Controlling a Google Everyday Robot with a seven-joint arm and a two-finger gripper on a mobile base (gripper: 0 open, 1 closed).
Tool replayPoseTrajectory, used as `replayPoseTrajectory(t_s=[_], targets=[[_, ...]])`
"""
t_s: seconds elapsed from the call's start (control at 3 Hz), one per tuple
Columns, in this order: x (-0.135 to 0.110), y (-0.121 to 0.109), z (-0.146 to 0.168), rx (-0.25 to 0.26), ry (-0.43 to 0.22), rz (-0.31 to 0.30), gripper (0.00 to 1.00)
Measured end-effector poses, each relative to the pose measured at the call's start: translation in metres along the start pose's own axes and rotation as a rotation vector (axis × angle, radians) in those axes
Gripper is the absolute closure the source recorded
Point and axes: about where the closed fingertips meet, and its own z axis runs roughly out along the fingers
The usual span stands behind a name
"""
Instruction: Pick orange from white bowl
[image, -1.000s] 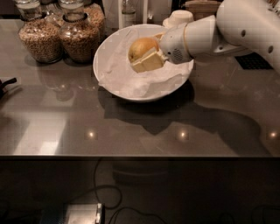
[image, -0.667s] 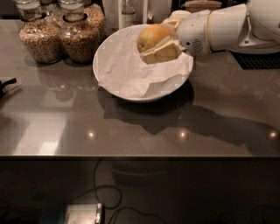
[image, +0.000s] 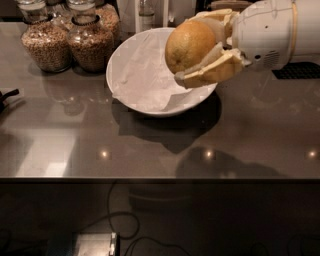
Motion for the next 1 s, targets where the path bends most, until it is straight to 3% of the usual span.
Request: replayPoseTrajectory(t_s=[0.33, 0.67, 1.0], targets=[[-0.028, 0.059, -0.020, -0.030, 0.028, -0.071, 1.00], [-0.038, 0.101, -0.031, -0.080, 0.033, -0.111, 1.00], [-0.045, 0.125, -0.032, -0.141, 0.016, -0.141, 1.00]])
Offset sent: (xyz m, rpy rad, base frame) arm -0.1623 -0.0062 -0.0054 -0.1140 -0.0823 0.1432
